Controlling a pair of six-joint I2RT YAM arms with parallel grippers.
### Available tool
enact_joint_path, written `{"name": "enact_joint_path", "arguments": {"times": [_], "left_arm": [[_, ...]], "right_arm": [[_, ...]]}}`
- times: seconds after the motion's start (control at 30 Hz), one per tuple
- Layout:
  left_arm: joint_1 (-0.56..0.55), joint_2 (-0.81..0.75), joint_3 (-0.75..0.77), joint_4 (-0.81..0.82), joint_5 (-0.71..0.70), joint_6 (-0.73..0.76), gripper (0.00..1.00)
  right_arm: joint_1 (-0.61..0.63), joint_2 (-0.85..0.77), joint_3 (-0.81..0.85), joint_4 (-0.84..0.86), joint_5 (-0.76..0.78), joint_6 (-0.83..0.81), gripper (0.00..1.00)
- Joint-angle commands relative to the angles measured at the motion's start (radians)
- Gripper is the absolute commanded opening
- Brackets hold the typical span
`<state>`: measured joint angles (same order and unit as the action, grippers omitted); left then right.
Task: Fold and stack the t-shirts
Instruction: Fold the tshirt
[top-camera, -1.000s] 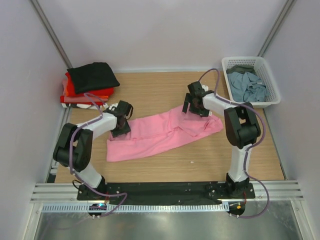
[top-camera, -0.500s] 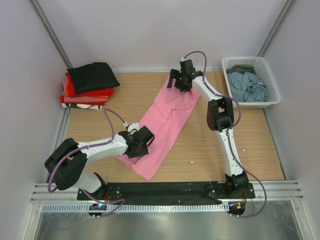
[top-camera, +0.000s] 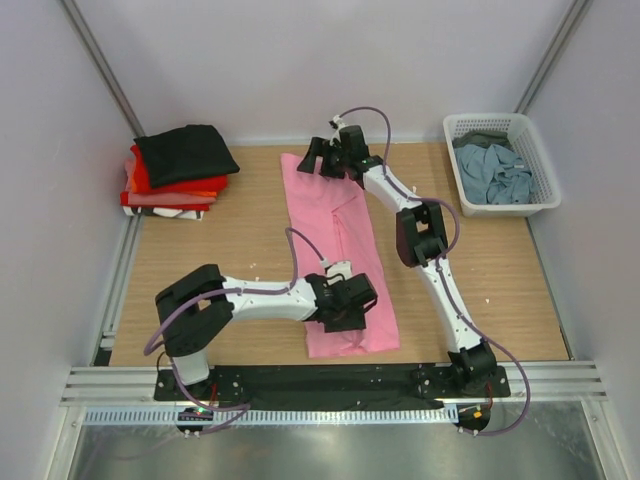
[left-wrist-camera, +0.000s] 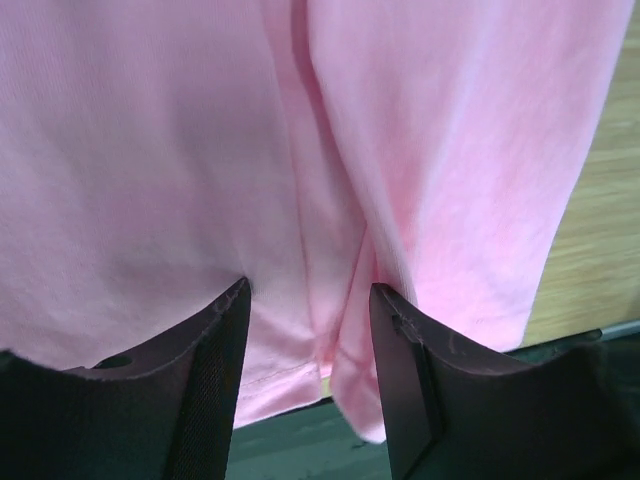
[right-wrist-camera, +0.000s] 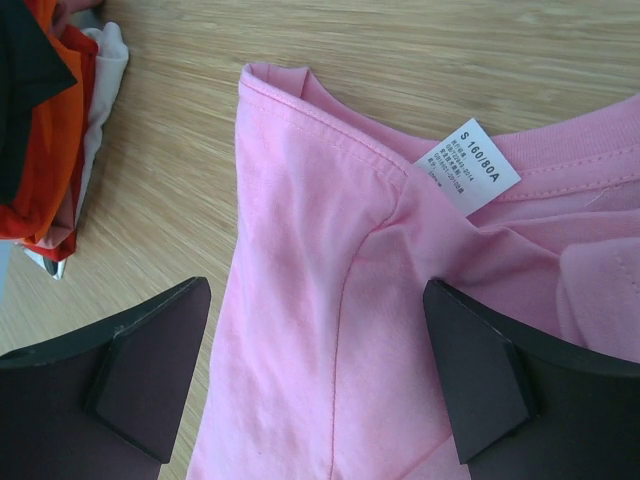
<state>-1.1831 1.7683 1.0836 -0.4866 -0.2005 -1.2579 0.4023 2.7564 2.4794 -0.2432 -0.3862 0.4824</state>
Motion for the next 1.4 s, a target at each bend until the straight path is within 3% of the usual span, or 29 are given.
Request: {"name": "enact_joint_path", "arguments": {"times": [0.0,0.37,0.53,0.67,0.8,1.03,1.37], "left_arm": [[-0.01,0.023,0.025,-0.039,0.024,-0.037,0.52],[-0.09,-0.211,-0.12,-0.265,-0.129,-0.144,0.54],[-0.127,-0.276,-0.198,-0.282,-0.152,-0.205,0.54],[-0.167,-0.303,-0.114,-0.383,-0.261,-0.207,0.53],[-0.173,-0.293,0.03,-0.429,-0.332,-0.1,0.51],[-0.174,-0.248,0.171,-0.304,-0.373,0.09,0.46],[-0.17,-0.089,0.168,-0.06,-0.332,0.179,0.37]], "right_arm": [[0.003,0.04,0.015,0.028,-0.016,0.018,0.95],[-0.04,-0.023,-0.099,0.009,0.231,0.062,0.93],[-0.04,-0.029,-0.111,0.022,0.233,0.081,0.93],[-0.04,-0.047,-0.122,0.018,0.224,0.081,0.92],[-0.04,-0.11,-0.151,0.024,0.179,0.042,0.93],[-0.048,-0.291,-0.215,-0.048,0.116,-0.065,1.0],[-0.117,-0.662,-0.569,-0.088,0.167,-0.054,1.0]]}}
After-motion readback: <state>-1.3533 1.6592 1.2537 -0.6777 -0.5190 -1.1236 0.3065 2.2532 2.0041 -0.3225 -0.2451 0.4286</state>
